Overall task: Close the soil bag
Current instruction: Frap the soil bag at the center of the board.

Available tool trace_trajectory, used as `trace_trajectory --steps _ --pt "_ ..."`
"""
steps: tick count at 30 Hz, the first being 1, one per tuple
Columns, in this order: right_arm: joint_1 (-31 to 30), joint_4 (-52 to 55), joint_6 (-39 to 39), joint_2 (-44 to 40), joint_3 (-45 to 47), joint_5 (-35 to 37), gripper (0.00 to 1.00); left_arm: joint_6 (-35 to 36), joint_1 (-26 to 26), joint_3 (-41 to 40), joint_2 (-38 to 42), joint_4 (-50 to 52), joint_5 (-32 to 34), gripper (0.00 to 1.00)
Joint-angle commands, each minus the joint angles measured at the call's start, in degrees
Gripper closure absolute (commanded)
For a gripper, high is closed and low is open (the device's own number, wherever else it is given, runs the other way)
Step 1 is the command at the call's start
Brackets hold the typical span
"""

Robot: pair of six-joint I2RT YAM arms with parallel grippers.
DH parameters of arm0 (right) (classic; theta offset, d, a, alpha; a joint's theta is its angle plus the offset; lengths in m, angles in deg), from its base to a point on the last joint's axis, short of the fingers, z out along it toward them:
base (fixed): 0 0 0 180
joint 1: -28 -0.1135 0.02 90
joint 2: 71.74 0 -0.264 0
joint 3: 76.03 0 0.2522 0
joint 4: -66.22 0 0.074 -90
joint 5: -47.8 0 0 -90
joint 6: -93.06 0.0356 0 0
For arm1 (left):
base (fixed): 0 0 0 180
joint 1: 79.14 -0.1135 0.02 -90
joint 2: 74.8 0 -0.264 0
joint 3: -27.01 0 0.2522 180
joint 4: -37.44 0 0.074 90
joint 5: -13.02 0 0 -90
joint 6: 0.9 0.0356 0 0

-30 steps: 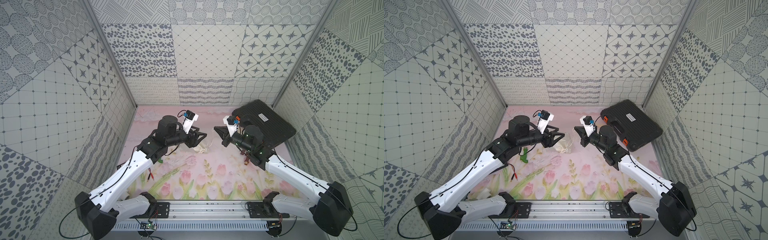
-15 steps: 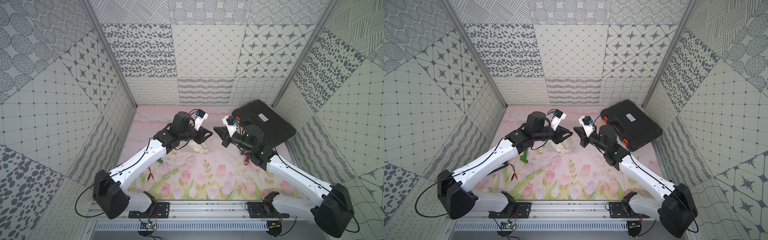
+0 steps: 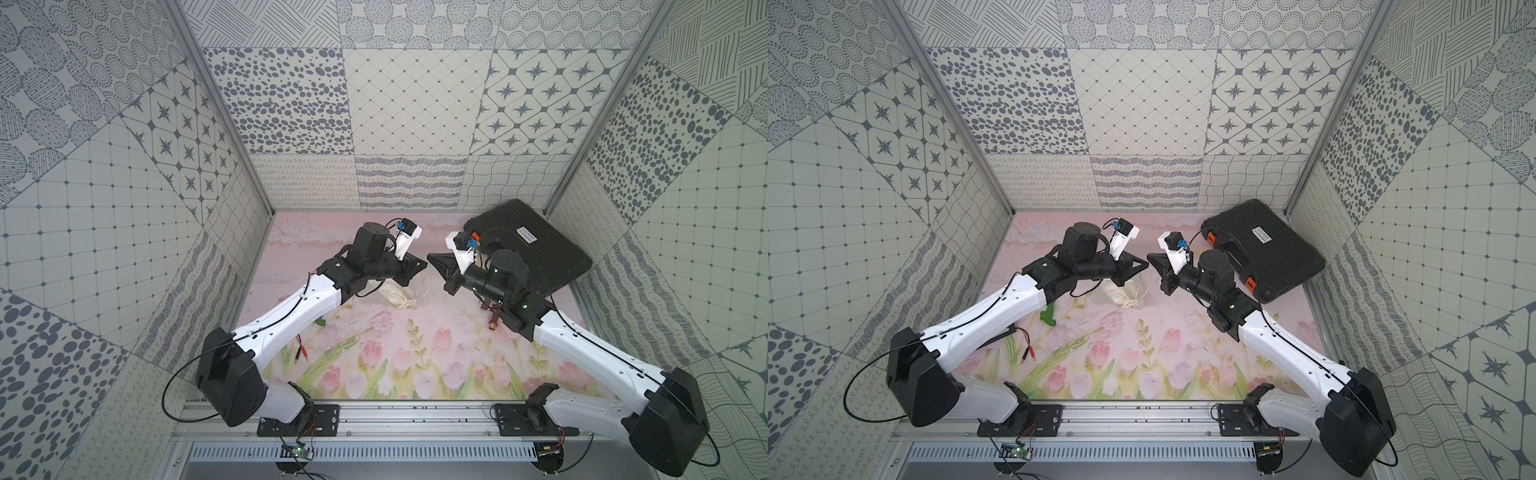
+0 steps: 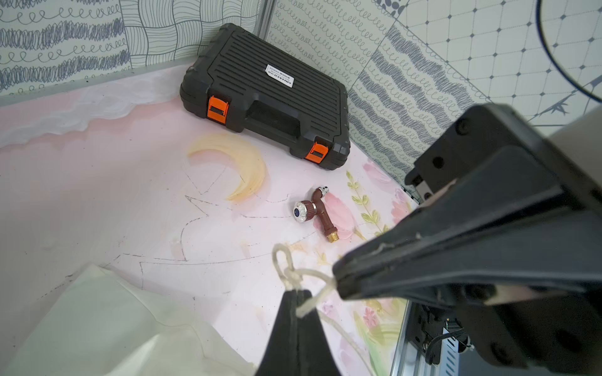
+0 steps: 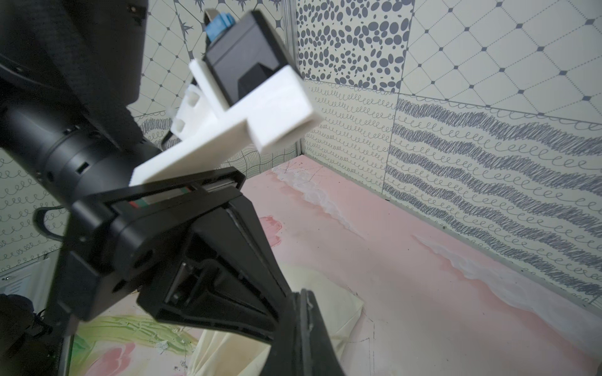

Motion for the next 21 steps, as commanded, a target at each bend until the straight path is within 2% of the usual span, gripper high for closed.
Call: trace_trajectory --steps 1,3,6,13,21 --pt "0.14 0.12 -0.57 -0.77 0.67 3.65 1.0 1.39 0.26 -0.5 2.24 -3.11 -1.57 1.0" --pt "0.38 1.34 -0.67 -0.23 0.3 4.42 0.97 1.68 0.26 -0.57 3.21 -2.7 -1.4 1.0" --pt "0.35 1.54 -0.6 0.03 0.17 4.03 0.8 2.22 0.26 -0.44 4.15 -1.71 -1.47 1.0" --pt "0.45 1.45 -0.59 0.27 -0.39 -2.01 0.58 3.05 0.26 1.01 4.46 0.11 -2.64 1.0" --pt "2.6 -0.08 1.7 1.39 0.61 -12.14 0.49 3.35 -0.33 1.45 4.8 0.38 -4.22 1.0"
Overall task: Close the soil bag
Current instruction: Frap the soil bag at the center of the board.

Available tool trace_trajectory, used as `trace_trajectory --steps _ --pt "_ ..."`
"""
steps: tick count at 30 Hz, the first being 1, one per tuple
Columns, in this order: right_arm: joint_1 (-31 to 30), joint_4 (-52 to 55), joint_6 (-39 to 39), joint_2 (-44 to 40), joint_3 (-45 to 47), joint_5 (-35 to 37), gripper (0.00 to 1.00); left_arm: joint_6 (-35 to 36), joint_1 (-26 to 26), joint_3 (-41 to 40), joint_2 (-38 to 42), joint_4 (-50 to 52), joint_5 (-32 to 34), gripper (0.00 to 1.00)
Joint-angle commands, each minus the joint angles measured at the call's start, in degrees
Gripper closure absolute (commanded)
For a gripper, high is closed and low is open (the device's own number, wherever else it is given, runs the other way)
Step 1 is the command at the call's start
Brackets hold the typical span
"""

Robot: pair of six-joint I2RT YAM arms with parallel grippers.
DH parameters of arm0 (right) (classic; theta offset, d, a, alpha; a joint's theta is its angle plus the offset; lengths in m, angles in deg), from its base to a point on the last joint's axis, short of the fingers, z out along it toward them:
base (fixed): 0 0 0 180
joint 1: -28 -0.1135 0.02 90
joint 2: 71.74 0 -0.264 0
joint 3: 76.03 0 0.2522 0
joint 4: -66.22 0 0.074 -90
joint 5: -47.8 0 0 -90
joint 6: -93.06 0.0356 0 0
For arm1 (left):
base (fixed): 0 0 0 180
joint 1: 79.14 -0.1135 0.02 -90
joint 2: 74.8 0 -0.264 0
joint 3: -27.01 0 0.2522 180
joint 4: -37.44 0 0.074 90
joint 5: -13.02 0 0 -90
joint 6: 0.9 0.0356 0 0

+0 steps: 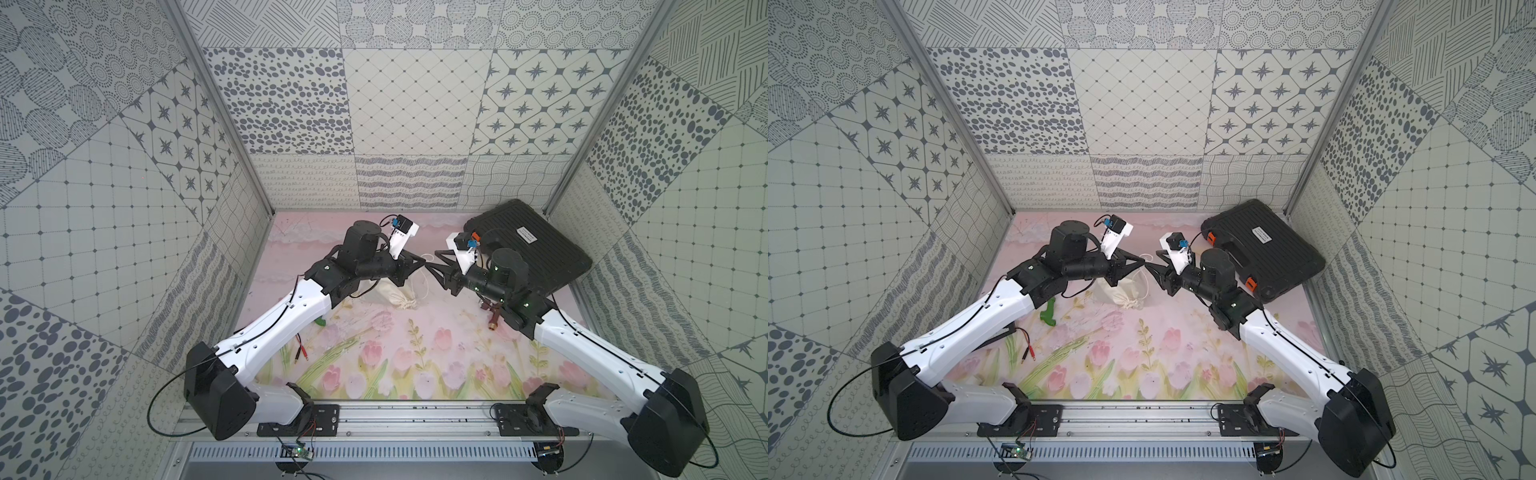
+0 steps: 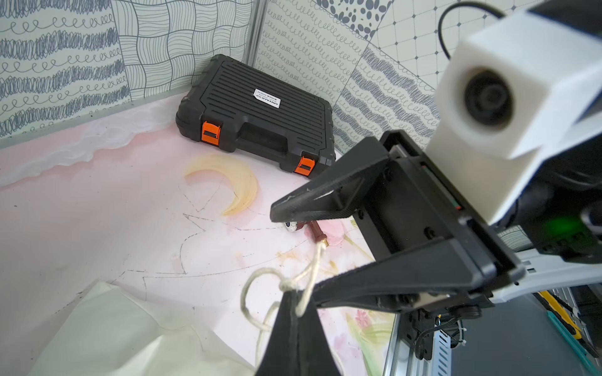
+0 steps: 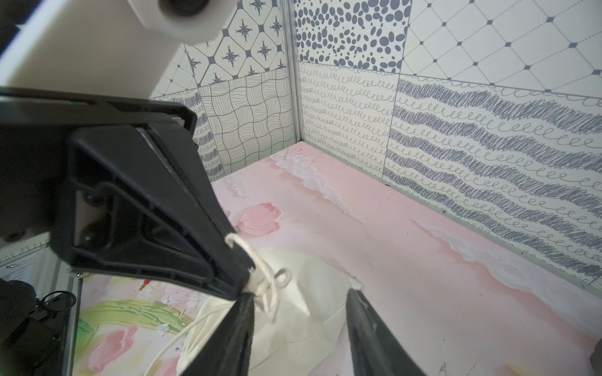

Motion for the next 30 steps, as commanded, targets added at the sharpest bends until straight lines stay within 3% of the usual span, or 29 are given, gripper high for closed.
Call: trace_trajectory --steps 1,8,13,19,30 --pt "0.66 -3.7 2.27 1.33 0.67 -8.03 0.48 1.72 -0.5 0.86 0.68 -1.03 -3.69 1.0" --pt "1.81 -6.7 4.56 4.15 0.13 -5.79 0.47 1.49 -1.04 1.43 0.73 -0.34 -7.68 1.0" --pt "3.97 -8.45 6.1 2.31 1.6 -7.65 0.46 1.65 -1.74 1.63 1.56 0.62 -5.87 1.0" --pt "4.87 -2.29 3.98 -1.14 1.82 -7.22 0.44 0.58 -2.66 2.64 1.52 0.5 -3.66 1.0" --pt "-0.87 1.13 4.62 -2.45 2.61 -3.58 0.38 -0.37 -2.71 3.4 1.21 -0.13 -3.41 1.0"
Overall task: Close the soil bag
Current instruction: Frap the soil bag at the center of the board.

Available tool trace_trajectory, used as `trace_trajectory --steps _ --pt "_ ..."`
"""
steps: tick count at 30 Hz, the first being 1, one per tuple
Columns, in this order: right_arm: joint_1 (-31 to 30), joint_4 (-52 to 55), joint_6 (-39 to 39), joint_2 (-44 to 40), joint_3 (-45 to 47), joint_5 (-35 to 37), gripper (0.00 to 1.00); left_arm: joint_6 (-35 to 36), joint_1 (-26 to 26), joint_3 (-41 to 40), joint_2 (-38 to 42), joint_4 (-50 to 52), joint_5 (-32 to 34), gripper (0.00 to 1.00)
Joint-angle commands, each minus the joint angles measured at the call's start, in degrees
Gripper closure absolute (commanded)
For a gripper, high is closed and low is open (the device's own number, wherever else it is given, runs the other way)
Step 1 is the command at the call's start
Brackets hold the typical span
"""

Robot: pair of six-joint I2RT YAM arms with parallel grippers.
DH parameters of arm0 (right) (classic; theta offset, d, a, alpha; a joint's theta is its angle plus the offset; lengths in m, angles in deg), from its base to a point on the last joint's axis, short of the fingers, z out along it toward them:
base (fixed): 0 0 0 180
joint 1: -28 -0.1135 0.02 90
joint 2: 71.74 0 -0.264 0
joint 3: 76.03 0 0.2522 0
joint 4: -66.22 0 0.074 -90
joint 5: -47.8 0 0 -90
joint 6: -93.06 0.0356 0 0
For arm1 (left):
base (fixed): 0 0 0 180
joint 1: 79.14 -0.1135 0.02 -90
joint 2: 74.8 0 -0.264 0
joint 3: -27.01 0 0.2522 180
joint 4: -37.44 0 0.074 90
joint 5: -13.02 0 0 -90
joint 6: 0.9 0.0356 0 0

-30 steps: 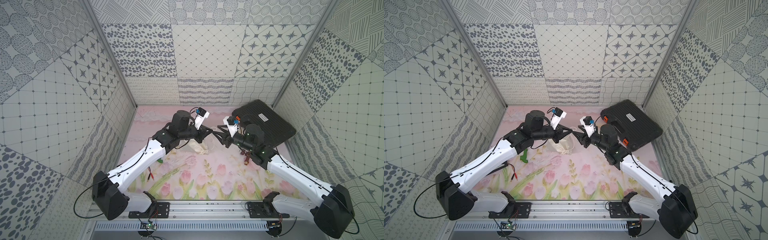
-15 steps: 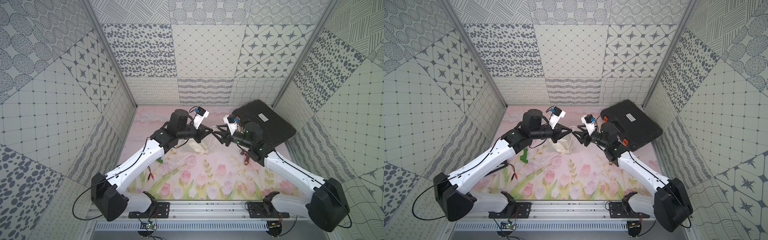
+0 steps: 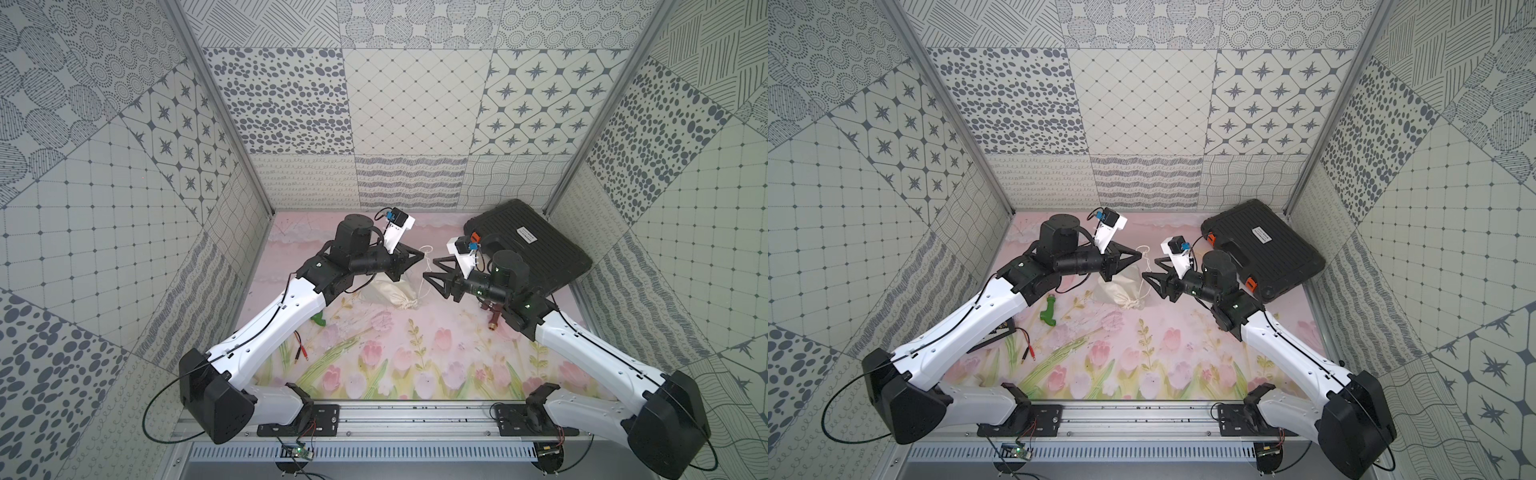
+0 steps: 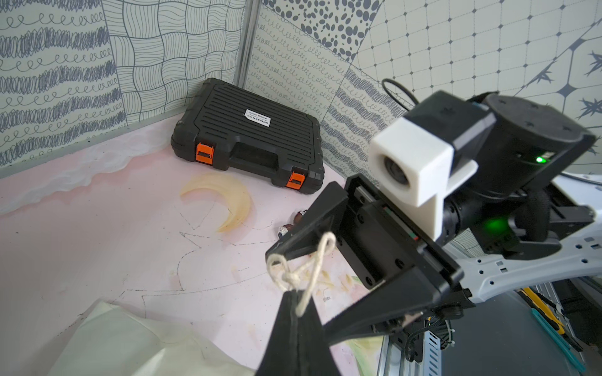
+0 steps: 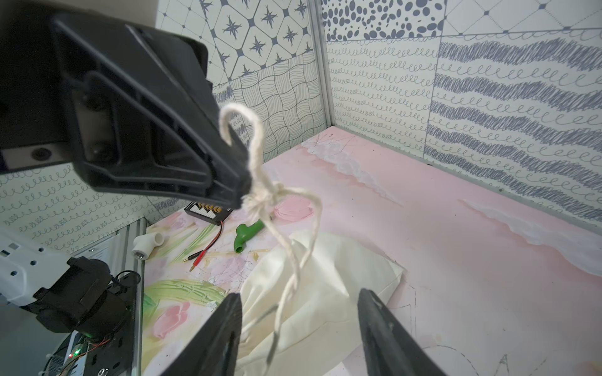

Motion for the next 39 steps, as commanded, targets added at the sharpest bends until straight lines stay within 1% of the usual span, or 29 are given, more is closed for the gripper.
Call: trace_trajectory --steps 1,6,10,16,22,27,30,33,39 --pt "-1.2 -0.57 -0.09 -1.86 1.15 2.44 0.37 -0.72 -0.78 0.85 0.13 -0.6 -0.18 1.0" --pt "-1.77 1.78 -0.96 -3.77 2.17 8.8 0.38 -0.68 -0.78 0.63 0.17 -1.03 0.01 1.0" --pt "-1.93 3.44 -2.2 -5.22 2.82 11.52 0.39 -0.87 -0.78 0.59 -0.24 -1.18 0.07 1.0" --pt "-4.14 5.91 -4.05 -2.56 0.88 17.96 0.41 -1.44 -0.76 0.59 -0.27 -1.67 -0.49 1.0" --pt "-8.12 -1.75 -1.48 1.48 1.09 25.53 0.4 -2.04 -0.62 0.63 -0.64 -1.67 -1.06 1.0" --pt "-9.92 -9.26 2.0 4.45 0.85 25.4 0.39 -2.12 -0.34 0.67 -0.58 -2.23 -1.16 1.0" --pt "-10.29 -12.26 3.55 5.51 0.8 29.04 0.39 -2.29 -0.26 0.51 -0.3 -2.35 -1.13 1.0" --pt "-10.26 -15.28 2.52 6.89 0.38 33.47 0.39 -2.6 -0.2 0.32 0.13 -2.68 -1.49 1.0" --pt "-9.88 -21.32 -0.01 9.45 -1.33 36.32 0.41 -3.34 0.13 0.24 0.6 -3.18 -2.45 1.0"
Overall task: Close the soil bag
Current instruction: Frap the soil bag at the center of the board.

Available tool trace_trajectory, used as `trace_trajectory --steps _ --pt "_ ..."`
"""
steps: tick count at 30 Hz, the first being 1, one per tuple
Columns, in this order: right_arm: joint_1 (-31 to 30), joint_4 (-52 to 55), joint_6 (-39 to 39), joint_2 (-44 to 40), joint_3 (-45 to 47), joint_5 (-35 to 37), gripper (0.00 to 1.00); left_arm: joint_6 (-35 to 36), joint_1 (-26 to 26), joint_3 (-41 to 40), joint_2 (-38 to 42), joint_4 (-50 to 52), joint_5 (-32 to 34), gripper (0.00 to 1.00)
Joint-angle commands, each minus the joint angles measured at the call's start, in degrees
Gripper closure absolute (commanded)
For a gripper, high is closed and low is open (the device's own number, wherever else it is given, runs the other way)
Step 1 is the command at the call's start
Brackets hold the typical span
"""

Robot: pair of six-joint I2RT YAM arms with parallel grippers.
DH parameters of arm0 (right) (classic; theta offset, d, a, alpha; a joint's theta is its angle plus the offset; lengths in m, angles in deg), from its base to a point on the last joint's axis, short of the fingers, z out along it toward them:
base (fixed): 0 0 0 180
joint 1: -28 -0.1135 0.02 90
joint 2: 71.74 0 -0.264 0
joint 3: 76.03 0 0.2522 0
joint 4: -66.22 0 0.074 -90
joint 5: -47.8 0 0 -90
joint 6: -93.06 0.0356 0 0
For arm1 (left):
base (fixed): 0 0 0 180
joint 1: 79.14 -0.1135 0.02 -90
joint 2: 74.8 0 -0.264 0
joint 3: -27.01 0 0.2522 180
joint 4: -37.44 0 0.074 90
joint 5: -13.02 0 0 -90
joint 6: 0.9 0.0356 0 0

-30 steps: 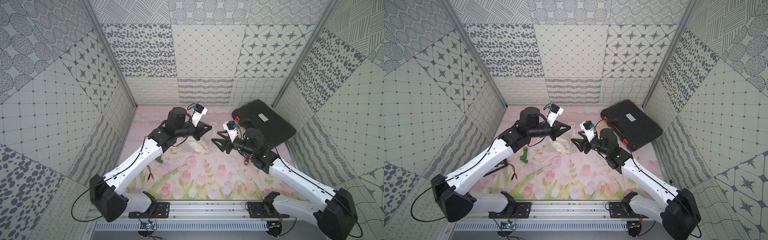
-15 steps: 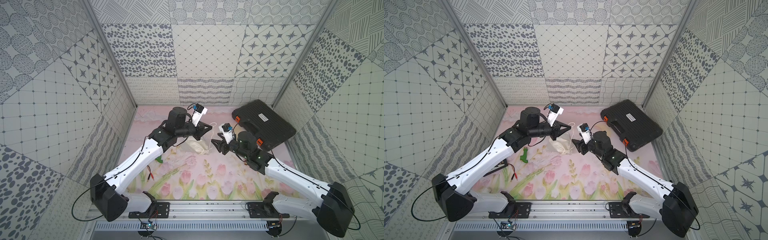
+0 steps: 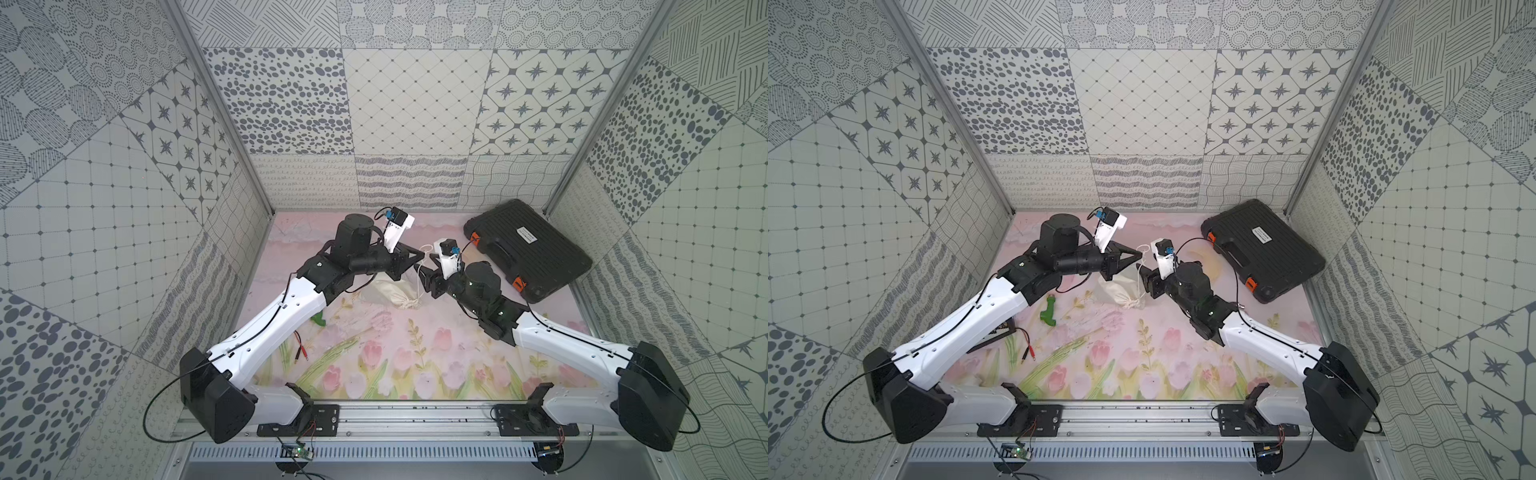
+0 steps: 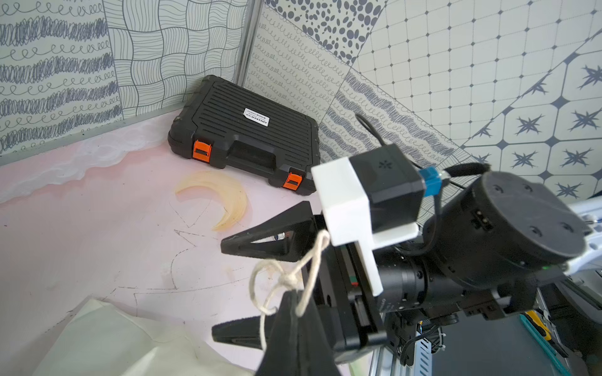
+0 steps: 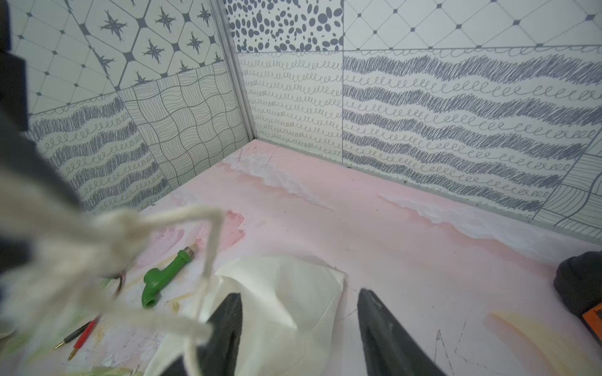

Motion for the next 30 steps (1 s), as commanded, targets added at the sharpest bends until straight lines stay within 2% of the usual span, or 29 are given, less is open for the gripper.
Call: trace_trajectory --steps 1,6,7,10,12,15,18,24,28,30 --pt "0.39 -9.02 -1.92 1.41 -2.74 4.12 0.43 -1.08 0.18 0.09 0.92 -2.94 -2.24 1.0" --pt "2.18 -13.74 -3.19 1.99 -3.67 5.17 0.46 -1.7 0.44 -0.97 1.5 -3.09 -2.8 1.0" --pt "2.47 -14.43 -3.48 1.83 -3.79 4.52 0.46 -1.88 0.55 -1.24 1.57 -3.12 -2.84 0.97" --pt "2.88 -15.34 -4.81 0.9 -4.39 3.07 0.48 -2.06 0.49 -2.45 2.19 -3.23 -2.25 0.81" --pt "3.36 -15.83 -5.4 0.12 -4.19 2.45 0.53 -2.12 0.55 -3.44 3.22 -3.44 -1.17 0.66" --pt "4.35 -15.4 -5.31 -0.96 -3.9 1.14 0.69 -2.0 0.55 -5.06 4.56 -4.23 -0.54 0.55" --pt "5.43 -15.03 -4.65 -2.08 -3.52 -0.7 0.8 -1.54 0.69 -6.75 5.12 -4.58 -0.63 0.5" --pt "6.08 -12.67 -3.64 -5.8 -4.08 -3.53 0.82 3.27 3.51 -11.87 2.67 -6.14 6.18 0.4" --pt "6.36 -8.91 -3.39 -7.6 -5.11 -4.92 0.82 5.19 5.68 -11.5 -0.5 -8.62 8.47 0.37" --pt "6.42 -7.41 -3.07 -8.17 -5.4 -5.23 0.86 6.47 7.02 -11.35 -1.59 -11.58 9.31 0.35"
